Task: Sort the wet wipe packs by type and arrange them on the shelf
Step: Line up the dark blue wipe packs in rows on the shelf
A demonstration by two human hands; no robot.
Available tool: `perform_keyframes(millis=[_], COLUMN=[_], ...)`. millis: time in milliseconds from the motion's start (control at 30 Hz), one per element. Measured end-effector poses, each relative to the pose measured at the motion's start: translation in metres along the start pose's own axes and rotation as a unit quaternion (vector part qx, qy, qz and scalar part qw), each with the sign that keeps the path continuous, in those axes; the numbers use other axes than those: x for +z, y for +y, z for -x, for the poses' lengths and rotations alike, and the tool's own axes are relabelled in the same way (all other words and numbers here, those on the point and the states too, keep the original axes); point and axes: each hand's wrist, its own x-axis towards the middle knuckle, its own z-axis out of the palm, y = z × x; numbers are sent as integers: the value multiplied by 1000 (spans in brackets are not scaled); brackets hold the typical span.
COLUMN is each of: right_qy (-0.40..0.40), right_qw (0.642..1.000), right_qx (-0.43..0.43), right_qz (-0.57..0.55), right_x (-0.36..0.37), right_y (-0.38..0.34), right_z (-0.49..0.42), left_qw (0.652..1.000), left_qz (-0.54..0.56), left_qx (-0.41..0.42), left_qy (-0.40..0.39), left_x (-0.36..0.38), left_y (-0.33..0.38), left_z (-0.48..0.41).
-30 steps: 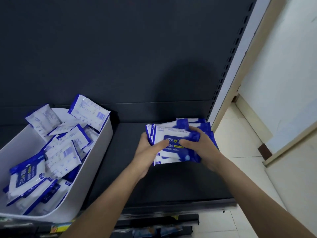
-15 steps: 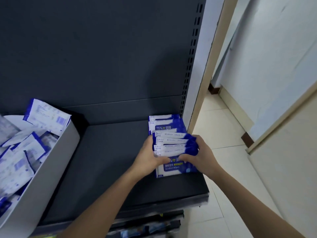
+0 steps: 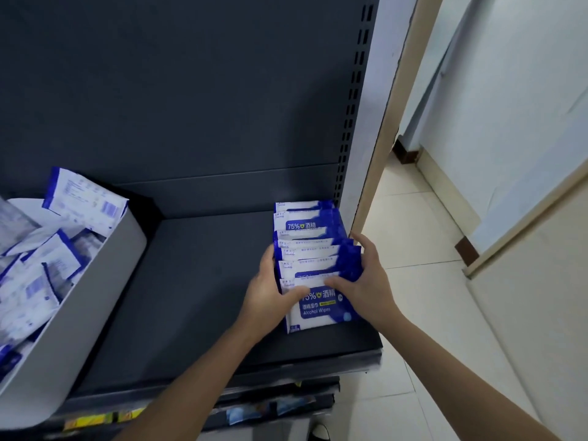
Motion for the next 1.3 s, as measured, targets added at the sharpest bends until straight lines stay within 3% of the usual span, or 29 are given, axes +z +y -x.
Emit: perform_keyframes(millis=[200,400,533,733,833,933,1133,1300], right_qy=[-19,-41,-59,-26,4,-38,-50,-61], right_qw=[1000,999,997,997,991,979,994,992], right_qx=[23,12,29,30,-13,-31,17,21], right_qz=[3,16,-36,68,136,199,94,106], right_x=[1,7,9,14,13,13,5,7], right_y=[-6,-2,1,11,10,15,16,20], right_z=[-5,-7,-6,-6,6,17,33,34], left_qw=[993,999,998,984,969,958,957,950], left_qz=[-97,-1,36,-141,-217,-254,-262,-286], left_qx=[58,18,4,-4,13,8,33,49], left_qy=[22,-35,-46,-108,-121,-135,-118,-114], left_x=[-3,2,6,5,2,0,-3,0], left_y=[-1,-5,-6,-3,-2,-5,-17,-21], left_z=[-4,-5,-6,2,5,4,10,8])
